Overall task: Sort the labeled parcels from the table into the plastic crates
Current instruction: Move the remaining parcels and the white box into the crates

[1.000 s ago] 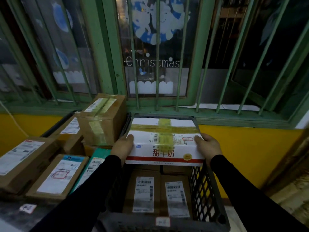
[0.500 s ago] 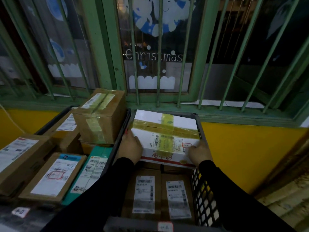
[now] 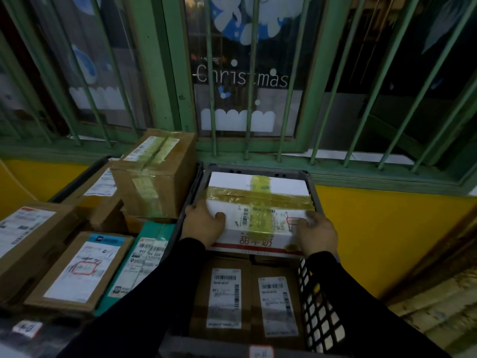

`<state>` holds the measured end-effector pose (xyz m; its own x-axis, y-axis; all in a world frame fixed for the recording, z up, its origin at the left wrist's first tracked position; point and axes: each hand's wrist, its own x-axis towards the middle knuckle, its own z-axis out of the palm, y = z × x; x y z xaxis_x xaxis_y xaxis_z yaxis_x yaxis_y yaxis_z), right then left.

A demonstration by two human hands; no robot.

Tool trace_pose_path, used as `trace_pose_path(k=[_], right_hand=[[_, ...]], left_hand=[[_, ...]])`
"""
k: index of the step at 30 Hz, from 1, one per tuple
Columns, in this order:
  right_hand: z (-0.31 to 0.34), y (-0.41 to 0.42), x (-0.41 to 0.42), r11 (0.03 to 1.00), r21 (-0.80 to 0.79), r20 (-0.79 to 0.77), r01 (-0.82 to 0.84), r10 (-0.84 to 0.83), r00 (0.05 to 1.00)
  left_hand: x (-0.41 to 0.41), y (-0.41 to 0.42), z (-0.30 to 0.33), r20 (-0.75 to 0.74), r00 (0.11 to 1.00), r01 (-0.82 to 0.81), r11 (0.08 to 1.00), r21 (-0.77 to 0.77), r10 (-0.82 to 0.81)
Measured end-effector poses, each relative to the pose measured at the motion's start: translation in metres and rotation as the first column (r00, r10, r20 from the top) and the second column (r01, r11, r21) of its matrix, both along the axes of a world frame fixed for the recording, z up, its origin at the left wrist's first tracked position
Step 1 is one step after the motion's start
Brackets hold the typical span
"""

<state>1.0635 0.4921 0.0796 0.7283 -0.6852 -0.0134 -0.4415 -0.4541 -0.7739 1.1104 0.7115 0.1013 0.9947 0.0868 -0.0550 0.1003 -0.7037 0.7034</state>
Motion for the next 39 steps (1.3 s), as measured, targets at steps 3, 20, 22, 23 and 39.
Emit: trace_pose_path(k=[3, 20, 22, 23, 39], right_hand=[[-0.004, -0.002, -0.001, 1.0, -0.02, 0.017, -0.003, 0.003, 1.0], [-0.019, 0.002, -0.015, 0.779, -0.304, -0.515, -0.548, 0.35, 0.783], [-0.021, 0.002, -0.014, 0.726, -0.36, -0.566, -0.586, 0.329, 0.756], [-0.023, 0.002, -0.013, 0.725, -0.37, -0.57, -0.581, 0.317, 0.758], [-0.023, 0.004, -0.013, 0.781, -0.35, -0.532, -0.517, 0.289, 0.796]], left_hand=[[0.006, -0.001, -0.002, -0.037, 0.999, 0.038, 0.999, -0.031, -0.039], [0.008, -0.004, -0.024, -0.237, 0.925, 0.379, 0.771, 0.512, -0.297], [0.007, -0.009, -0.026, -0.213, 0.933, 0.359, 0.74, 0.569, -0.289], [0.007, -0.009, -0.027, -0.212, 0.932, 0.361, 0.731, 0.579, -0.293], [0.026, -0.004, -0.015, -0.236, 0.918, 0.395, 0.787, 0.474, -0.319]])
